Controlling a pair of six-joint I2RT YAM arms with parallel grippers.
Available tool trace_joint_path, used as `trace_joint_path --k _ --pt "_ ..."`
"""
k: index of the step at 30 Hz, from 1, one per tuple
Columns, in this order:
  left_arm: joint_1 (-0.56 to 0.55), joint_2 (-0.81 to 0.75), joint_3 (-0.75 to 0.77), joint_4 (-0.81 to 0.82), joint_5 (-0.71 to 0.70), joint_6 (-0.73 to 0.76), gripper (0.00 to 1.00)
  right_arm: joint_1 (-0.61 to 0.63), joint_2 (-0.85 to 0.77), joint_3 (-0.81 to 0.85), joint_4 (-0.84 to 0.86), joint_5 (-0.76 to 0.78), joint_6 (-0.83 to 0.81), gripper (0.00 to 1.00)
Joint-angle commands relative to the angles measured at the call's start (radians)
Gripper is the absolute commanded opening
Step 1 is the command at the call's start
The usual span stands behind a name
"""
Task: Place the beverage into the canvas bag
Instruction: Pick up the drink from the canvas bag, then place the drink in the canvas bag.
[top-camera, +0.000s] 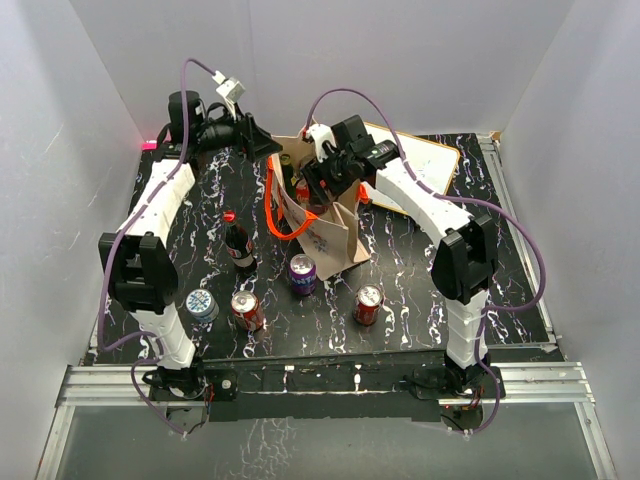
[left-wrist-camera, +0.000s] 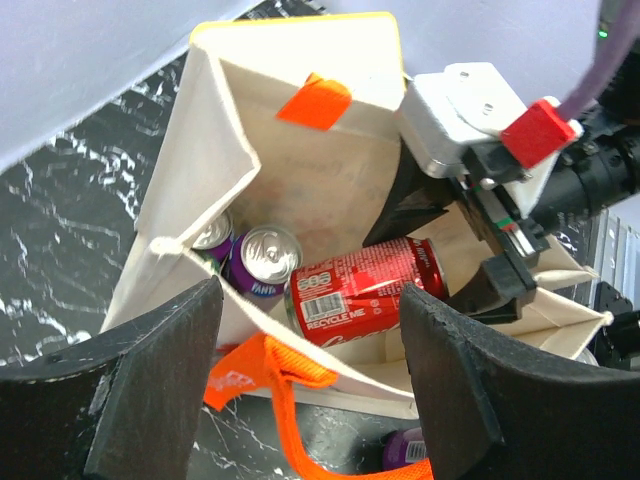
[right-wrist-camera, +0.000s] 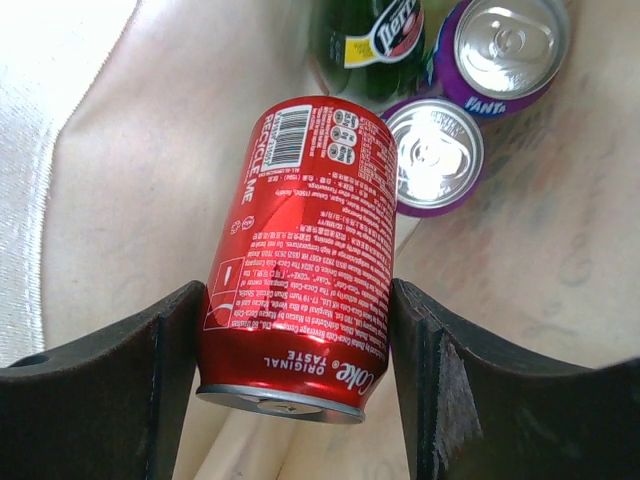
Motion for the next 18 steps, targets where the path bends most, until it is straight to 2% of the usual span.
trace_joint_path --k 1,6,11,18 --pt "-0.018 -0.006 0.081 -0.012 0.080 0.084 0.69 -0.007 -0.086 0.100 0.077 0.005 0.028 0.08" --pt "-0.046 -0.020 0.066 0.003 0.083 0.098 0.68 -0.007 -0.095 0.105 0.047 0.014 0.023 0.08" --pt "-0.061 -0.077 -0.041 0.082 0.117 0.129 0.66 -0.009 -0.097 0.162 -0.039 0.021 0.014 0.08" --pt "-0.079 -0.054 -0.042 0.035 0.178 0.172 0.66 -0.032 -0.157 0.181 -0.052 0.010 0.062 0.08"
